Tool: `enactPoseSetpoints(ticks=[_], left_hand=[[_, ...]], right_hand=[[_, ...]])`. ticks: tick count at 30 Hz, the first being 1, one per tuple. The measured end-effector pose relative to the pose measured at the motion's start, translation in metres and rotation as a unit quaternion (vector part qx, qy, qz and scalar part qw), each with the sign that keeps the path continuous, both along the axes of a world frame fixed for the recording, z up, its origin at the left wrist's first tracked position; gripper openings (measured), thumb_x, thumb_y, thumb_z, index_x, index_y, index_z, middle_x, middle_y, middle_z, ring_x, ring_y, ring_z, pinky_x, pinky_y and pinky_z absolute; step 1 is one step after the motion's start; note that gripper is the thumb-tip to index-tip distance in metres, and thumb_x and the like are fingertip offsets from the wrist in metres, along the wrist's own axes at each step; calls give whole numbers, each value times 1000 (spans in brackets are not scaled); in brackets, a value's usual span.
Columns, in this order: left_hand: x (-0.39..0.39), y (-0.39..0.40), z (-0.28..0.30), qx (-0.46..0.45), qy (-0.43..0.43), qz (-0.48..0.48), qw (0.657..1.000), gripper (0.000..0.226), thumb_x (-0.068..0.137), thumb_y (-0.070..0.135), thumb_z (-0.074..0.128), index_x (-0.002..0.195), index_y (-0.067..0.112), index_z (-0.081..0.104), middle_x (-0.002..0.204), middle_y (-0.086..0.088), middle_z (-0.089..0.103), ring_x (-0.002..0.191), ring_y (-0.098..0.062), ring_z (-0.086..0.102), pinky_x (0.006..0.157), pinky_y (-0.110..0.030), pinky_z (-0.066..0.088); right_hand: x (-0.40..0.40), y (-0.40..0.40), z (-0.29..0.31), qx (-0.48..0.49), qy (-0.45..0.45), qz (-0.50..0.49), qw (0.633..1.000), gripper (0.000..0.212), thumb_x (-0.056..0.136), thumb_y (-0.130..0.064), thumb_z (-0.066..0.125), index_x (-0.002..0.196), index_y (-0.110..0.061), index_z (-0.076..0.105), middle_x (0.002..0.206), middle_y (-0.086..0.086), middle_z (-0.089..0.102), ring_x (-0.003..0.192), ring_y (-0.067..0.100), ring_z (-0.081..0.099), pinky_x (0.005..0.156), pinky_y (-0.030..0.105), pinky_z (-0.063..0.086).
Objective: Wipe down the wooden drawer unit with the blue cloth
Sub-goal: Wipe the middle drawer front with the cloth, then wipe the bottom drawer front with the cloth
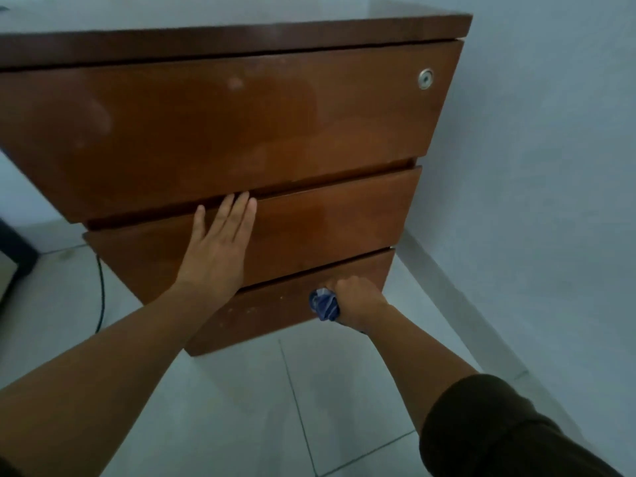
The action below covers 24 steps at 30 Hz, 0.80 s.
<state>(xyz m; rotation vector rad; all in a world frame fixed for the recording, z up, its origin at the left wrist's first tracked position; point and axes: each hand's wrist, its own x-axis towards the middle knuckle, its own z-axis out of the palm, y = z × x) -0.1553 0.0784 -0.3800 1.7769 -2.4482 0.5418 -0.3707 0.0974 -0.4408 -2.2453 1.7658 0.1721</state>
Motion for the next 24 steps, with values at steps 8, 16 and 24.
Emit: enactPoseSetpoints(ticks=[8, 16, 24], left_hand=[[101, 22, -9, -46, 28, 54, 997, 79, 81, 7, 56, 149, 3, 16, 154, -17, 22, 144, -32, 18, 114, -50, 13], [129, 51, -58, 23, 7, 42, 999, 91, 81, 15, 56, 148, 8, -6, 155, -11, -10, 143, -22, -21, 113, -46, 2], [108, 43, -66, 49, 5, 74, 996, 81, 94, 18, 37, 139, 7, -29, 141, -9, -43, 134, -25, -35, 110, -47, -15]], right_hand=[[103, -7, -11, -5, -14, 54, 998, 49, 94, -9, 52, 142, -15, 39, 136, 12, 50, 119, 32, 53, 92, 38, 48], [154, -15, -29, 2, 13, 44, 999, 59, 95, -9, 53, 147, -9, 27, 147, 12, 36, 136, 28, 34, 106, 37, 37], [161, -20, -47, 11, 43, 27, 999, 66, 96, -9, 48, 152, -8, 13, 156, 9, 20, 145, 27, 17, 117, 36, 21]])
